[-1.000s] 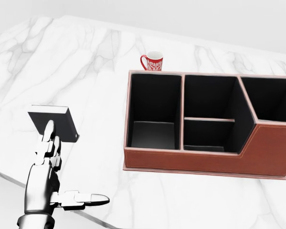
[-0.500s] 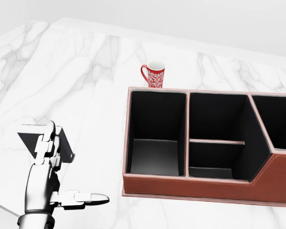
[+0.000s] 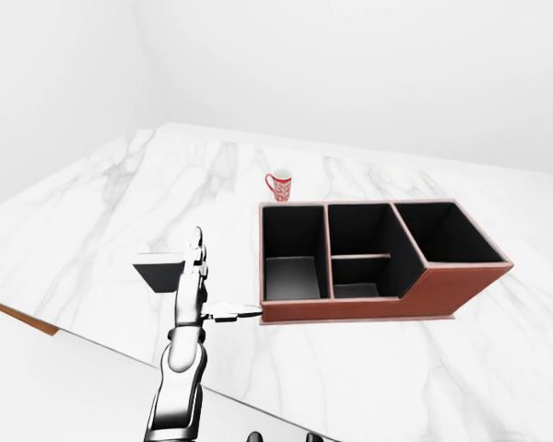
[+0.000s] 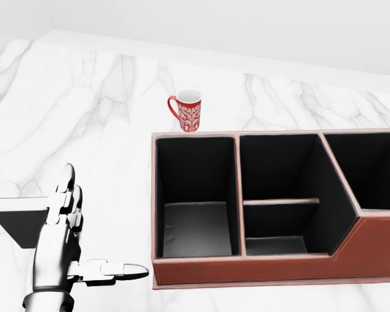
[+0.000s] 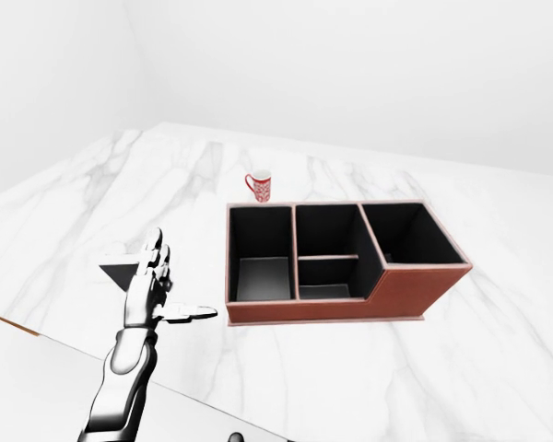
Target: Pick up the book and place it in the left compartment of the caddy.
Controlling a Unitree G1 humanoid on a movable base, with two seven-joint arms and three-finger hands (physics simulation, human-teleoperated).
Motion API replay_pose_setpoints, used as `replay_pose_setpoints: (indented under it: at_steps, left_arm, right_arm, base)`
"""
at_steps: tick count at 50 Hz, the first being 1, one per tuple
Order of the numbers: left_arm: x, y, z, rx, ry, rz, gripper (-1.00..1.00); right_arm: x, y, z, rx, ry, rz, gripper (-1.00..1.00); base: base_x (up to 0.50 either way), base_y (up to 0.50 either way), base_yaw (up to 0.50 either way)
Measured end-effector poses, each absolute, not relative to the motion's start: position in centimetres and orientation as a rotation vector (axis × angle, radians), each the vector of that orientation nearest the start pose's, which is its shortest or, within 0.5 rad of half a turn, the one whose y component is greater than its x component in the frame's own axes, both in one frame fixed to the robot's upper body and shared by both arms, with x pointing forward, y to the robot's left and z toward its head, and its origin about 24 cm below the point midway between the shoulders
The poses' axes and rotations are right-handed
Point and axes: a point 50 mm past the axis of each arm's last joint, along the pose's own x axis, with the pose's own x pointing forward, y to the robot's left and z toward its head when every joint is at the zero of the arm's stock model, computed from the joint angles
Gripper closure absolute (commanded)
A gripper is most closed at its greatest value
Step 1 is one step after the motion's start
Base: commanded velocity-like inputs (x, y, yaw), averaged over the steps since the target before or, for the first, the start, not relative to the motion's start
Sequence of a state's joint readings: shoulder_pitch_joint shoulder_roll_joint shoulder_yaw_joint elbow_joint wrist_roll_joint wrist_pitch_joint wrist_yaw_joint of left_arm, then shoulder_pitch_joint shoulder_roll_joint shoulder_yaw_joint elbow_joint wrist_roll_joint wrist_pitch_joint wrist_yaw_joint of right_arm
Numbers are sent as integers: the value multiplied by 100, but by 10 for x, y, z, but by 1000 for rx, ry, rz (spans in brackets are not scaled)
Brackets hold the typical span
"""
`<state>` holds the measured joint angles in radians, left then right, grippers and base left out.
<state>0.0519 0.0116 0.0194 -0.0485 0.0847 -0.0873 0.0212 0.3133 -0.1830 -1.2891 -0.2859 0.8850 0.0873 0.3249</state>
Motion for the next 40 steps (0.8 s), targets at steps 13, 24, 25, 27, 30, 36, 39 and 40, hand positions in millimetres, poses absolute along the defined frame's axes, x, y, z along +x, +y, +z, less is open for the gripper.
replay_pose_setpoints:
  at_steps: [13,24,25,27,30,36,39,40]
  left_arm:
    - [240,164,65,124,-155,97,-100]
    - [236,179,95,269,-285,253,-100]
    - [235,181,97,286,-294,269,-100]
    - [235,184,101,318,-311,301,-100]
    - [235,189,104,370,-329,347,-100]
    - [237,200,110,467,-356,433,-100]
    - [237,205,112,526,-369,477,-100]
    - [237,206,113,542,-373,489,-100]
  right_arm:
    - [31,-394,143,181,-577,-758,-100]
    - [31,-394,144,181,-580,-758,-100]
    - [31,-394,144,182,-579,-758,-100]
    - [31,-394,143,182,-578,-758,-100]
    - [32,-394,143,183,-576,-759,-100]
    - [32,-395,142,187,-573,-763,-100]
    - [32,-395,142,188,-573,-766,-100]
    - [32,-395,142,188,-573,-767,-100]
  base:
    - [3,1,0]
    - [0,0,0]
    - [0,0,0]
    - [0,0,0]
    - [0,0,0]
    - [0,0,0]
    - [0,0,0]
    - [0,0,0]
